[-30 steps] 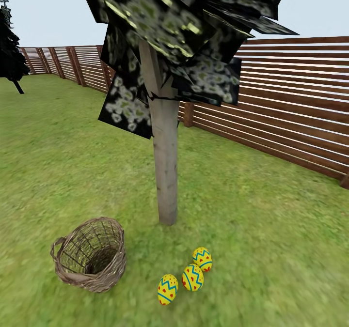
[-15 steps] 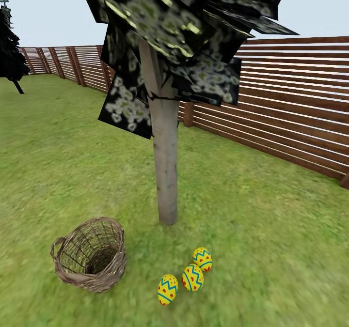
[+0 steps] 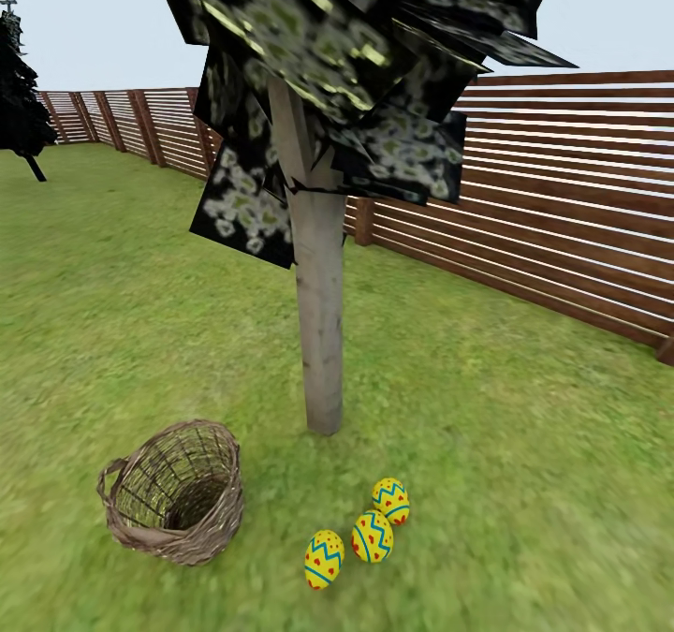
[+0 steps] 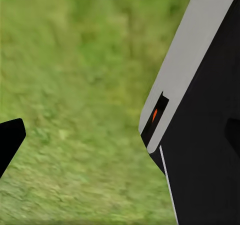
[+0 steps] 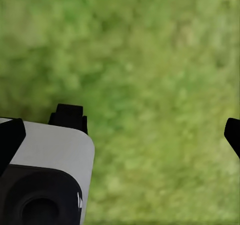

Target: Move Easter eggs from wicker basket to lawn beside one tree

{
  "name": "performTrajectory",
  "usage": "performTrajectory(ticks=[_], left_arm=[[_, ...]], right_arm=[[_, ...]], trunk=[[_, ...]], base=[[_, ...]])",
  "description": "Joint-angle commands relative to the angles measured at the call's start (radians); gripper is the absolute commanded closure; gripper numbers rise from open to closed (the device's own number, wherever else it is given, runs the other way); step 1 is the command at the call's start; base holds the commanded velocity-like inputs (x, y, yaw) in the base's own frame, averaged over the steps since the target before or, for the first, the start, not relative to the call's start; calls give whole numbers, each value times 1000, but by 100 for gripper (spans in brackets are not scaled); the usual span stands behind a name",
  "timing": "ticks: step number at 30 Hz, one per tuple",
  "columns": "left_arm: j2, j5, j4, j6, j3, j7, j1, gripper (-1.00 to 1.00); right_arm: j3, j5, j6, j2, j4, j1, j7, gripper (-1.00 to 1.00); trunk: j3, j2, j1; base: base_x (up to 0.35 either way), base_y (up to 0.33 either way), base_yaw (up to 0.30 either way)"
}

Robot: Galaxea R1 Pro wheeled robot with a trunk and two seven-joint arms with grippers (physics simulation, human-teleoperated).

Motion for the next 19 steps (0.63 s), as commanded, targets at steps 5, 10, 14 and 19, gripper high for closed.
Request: performTrajectory(ticks=[5,10,14,19], left_arm=[[0,5,-3,7,3,2,0,-100],[0,5,-3,7,3,3,0,-100],[0,5,-3,7,2,3,0,-100],[0,5,-3,7,3,3,0,-100]], right_arm=[[8,-9,-7,1,4,-1,0,-100],[8,-9,-7,1,4,-1,0,-100],[8,-9,-7,1,4,-1,0,-100],[8,-9,-7,1,4,-1,0,-100]], trunk=[[-1,0,0],[-1,0,0],[-1,0,0],[-1,0,0]], base=[[0,0,0],[0,0,0],[0,0,0],[0,0,0]])
